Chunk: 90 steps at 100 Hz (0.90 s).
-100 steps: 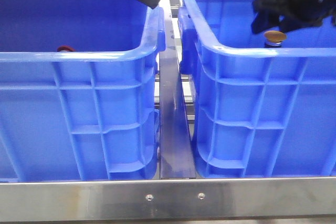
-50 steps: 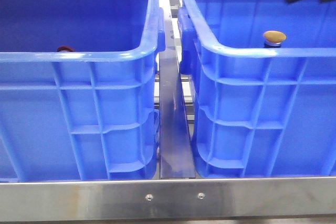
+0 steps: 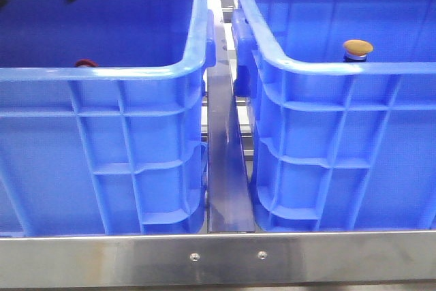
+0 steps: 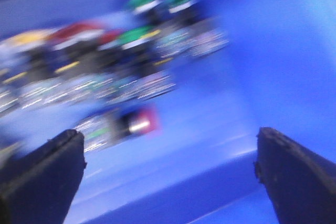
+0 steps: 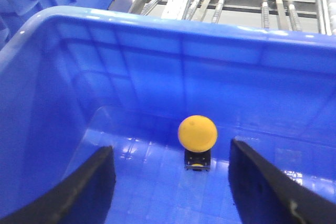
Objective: Pick red and yellow buttons and place in box
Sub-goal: 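Reach the left gripper into the button crate and grasp a red-capped button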
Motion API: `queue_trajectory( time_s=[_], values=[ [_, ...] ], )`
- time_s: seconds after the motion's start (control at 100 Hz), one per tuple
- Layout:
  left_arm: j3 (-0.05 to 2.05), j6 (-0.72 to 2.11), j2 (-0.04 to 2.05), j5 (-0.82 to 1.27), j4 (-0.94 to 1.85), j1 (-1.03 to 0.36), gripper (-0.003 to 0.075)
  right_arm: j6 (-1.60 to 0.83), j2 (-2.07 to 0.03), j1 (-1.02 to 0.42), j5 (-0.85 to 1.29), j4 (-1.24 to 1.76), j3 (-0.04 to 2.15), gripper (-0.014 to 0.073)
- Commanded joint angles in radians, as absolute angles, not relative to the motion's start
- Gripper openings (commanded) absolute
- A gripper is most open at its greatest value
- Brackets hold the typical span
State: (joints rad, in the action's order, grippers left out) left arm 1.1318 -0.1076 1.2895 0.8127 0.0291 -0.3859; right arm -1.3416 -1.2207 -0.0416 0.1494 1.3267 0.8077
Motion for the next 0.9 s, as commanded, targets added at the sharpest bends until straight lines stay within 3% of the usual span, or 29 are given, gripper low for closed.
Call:
queue_trajectory(
  time_s=[0.0,0.89],
  values=[
    [1.165,-0.162,1.292,0.809,-0.045,-0.384,0.0619,-1.348,-1.192,-0.04,0.152,1.338,0.831,0.0489],
    [1.462,-0.162,1.708,0.945,-0.159,-0.384,0.0619,-1.348,-1.192,-0.04,0.167,1.338,0.83,0.0489]
  ],
)
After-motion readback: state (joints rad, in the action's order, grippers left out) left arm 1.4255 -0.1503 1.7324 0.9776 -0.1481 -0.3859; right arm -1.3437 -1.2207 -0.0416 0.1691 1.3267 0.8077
